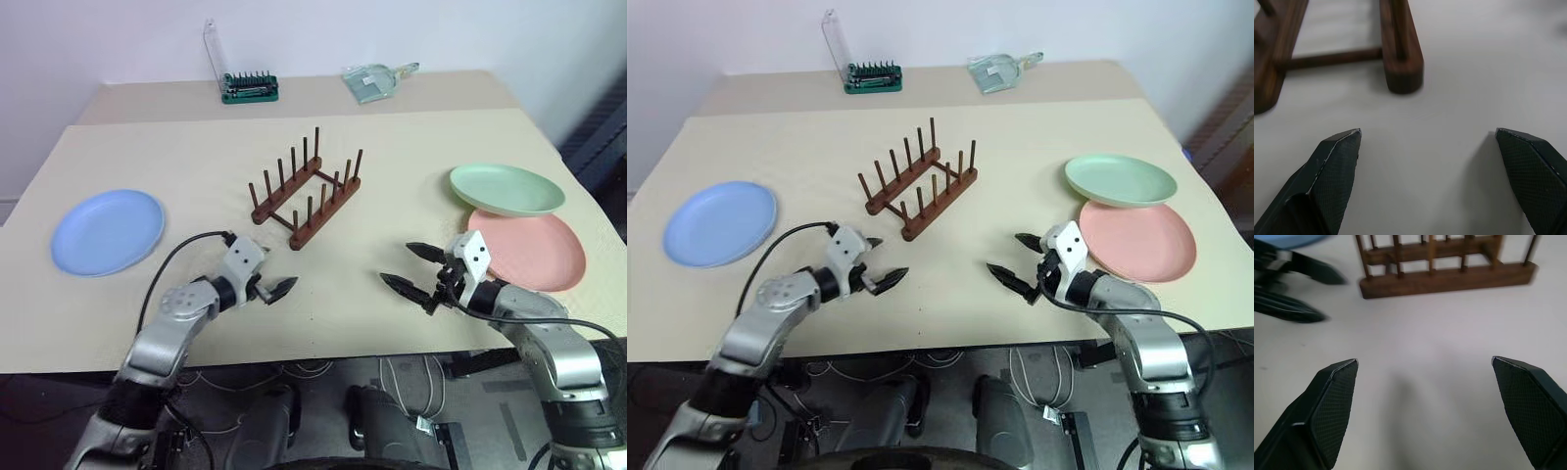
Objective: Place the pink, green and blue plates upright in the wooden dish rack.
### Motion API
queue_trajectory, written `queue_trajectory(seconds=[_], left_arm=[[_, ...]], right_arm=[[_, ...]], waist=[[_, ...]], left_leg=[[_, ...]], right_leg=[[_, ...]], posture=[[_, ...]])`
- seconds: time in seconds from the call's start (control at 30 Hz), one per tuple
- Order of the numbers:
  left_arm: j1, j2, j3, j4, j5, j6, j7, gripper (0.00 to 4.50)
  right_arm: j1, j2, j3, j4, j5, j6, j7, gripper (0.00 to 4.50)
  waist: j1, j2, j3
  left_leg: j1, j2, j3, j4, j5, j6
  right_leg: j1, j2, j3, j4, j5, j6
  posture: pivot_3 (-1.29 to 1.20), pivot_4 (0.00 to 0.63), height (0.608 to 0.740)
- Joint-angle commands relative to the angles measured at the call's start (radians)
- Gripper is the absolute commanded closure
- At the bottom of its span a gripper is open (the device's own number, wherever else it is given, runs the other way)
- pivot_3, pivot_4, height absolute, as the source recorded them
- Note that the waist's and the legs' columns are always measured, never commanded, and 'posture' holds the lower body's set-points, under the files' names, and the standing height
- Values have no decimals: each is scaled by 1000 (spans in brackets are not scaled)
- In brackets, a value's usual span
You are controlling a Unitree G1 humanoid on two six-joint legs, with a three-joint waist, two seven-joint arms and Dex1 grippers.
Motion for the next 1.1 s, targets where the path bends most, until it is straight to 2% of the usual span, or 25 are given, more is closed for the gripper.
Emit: queue_trajectory(seconds=[0.03, 0.17, 0.23, 0.33, 0.47, 0.57, 0.8, 1.03, 1.07, 1.1], left_arm=[[-72, -52, -45, 155, 54, -66, 3, 0], [-154, -114, -60, 293, 87, -119, 16, 0], [-162, -131, -54, 322, 90, -140, 10, 512], [-152, -145, -42, 319, 71, -157, -20, 1738], [-138, -144, -34, 312, 75, -167, -32, 3711], [-131, -135, -38, 307, 82, -177, -45, 3740], [-92, 13, -69, 151, -44, -193, -401, 3740], [-118, 96, -41, 204, -70, -184, -521, 3740], [-122, 103, -39, 215, -69, -177, -525, 2720], [-125, 107, -37, 223, -67, -173, -527, 2288]], right_arm=[[12, 7, -39, -80, 33, 18, -41, 41], [1, 4, -25, -110, 32, 41, -74, 41], [-7, 5, -22, -120, 33, 51, -88, 0], [-14, 1, -22, -125, 38, 59, -95, 0], [-27, -5, -20, -121, 38, 65, -94, 0], [-33, -6, -15, -122, 36, 68, -95, 0], [25, -101, -16, -109, 16, 81, -26, 0], [67, -107, -36, -108, 15, 53, -24, 0], [71, -106, -35, -105, 12, 47, -23, 0], [73, -105, -35, -102, 11, 43, -22, 0]], waist=[[8, 0, 0], [15, -1, -1], [14, -1, -1], [13, -1, -1], [11, -1, -1], [10, 0, -1], [11, 0, -1], [10, -1, 0], [8, -1, 0], [8, -1, 0]], left_leg=[[0, 0, 0, 0, 0, -1], [2, 0, 0, 1, -1, -1], [2, 0, 0, 2, -1, -1], [2, 0, 0, 2, 0, 0], [3, 0, 0, 2, 0, 1], [3, 0, 1, 2, 0, 1], [2, 1, 1, 0, 0, 1], [2, 1, 1, 0, 0, 1], [2, 1, 1, 0, 0, 1], [2, 1, 1, 0, 0, 1]], right_leg=[[0, 0, 0, 0, 0, 0], [4, 0, 0, -1, -2, 4], [4, 0, 0, -1, -1, 4], [4, 0, 0, 0, -1, 4], [4, 0, 0, 0, -1, 4], [4, 0, 0, 0, -1, 4], [3, 1, 0, -1, 0, 0], [2, 0, 0, -2, 0, 1], [2, 0, 0, -2, -1, 2], [2, 0, 0, -2, -1, 2]], posture=[[0, 150, 740], [0, 150, 740], [0, 150, 740], [0, 150, 740], [0, 150, 740], [0, 150, 740], [0, 150, 740], [0, 150, 740], [0, 150, 740], [0, 150, 740]])
